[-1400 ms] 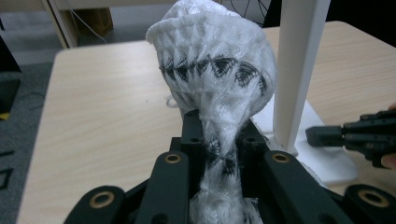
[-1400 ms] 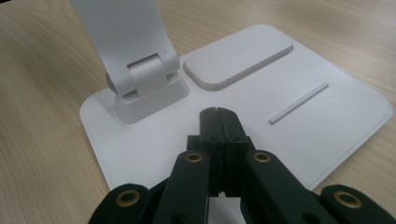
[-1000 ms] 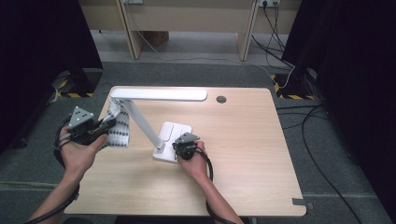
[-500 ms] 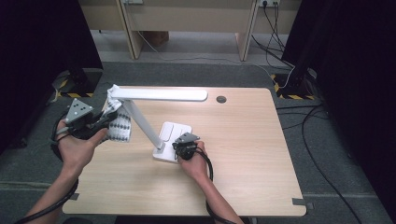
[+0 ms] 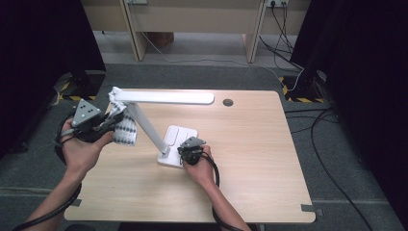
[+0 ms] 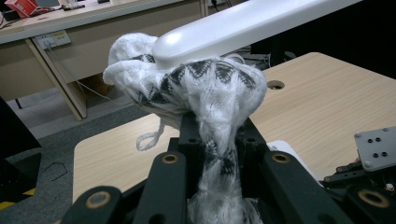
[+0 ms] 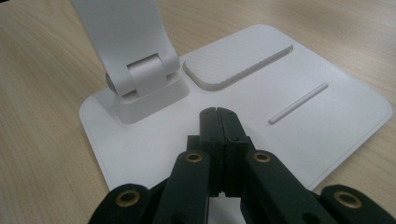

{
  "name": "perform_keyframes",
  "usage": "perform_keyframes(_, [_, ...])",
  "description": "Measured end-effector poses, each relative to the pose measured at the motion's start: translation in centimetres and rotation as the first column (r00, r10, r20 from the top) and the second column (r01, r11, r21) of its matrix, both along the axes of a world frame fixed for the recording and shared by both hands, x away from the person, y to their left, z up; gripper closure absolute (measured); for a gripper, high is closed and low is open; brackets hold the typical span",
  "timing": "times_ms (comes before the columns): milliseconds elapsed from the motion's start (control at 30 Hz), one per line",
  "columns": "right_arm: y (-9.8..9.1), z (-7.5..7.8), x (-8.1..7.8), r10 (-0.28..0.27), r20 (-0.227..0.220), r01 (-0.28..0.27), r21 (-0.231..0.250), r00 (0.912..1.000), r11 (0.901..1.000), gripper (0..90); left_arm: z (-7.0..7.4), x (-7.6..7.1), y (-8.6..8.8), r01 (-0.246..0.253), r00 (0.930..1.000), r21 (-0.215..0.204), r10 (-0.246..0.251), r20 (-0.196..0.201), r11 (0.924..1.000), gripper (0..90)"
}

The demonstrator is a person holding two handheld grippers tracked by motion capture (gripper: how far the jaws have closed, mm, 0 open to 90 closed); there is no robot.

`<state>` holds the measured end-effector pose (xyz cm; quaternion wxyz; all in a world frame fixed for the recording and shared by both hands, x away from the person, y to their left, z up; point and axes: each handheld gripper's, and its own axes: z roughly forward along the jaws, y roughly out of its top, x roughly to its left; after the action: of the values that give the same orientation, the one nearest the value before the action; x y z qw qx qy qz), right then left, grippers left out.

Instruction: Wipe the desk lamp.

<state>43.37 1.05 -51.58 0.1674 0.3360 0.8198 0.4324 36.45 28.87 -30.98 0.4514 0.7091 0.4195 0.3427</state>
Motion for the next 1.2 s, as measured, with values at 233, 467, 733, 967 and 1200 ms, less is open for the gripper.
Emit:
perform_keyframes(233, [0.0,0.0,0.0,-0.001,0.0,0.001,0.0,1.0,1.0,90.0,-0.3,0.1,-0.3,0.003,1.0,0.014,-0.003,0.002,0.9999,76.3])
perform_keyframes(467, [0.0,0.0,0.0,-0.002,0.001,0.002,0.0,1.0,1.0,90.0,-0.7,0.1,-0.7,0.004,1.0,0.019,-0.004,-0.007,0.9998,76.3])
perform_keyframes(733, [0.0,0.0,0.0,-0.001,0.001,0.001,-0.001,1.0,1.0,90.0,-1.4,0.3,-1.0,0.009,0.9997,0.035,-0.008,-0.023,0.9993,76.2])
perform_keyframes(967, [0.0,0.0,0.0,0.0,0.003,0.0,-0.002,1.0,1.0,90.0,-1.9,0.4,-1.4,0.004,0.9993,0.034,-0.003,-0.038,0.9994,76.0])
perform_keyframes(1200, [0.0,0.0,0.0,-0.001,0.002,0.001,-0.001,1.0,1.0,90.0,-2.3,0.3,-1.7,0.003,0.9988,0.044,-0.001,-0.048,0.999,75.8])
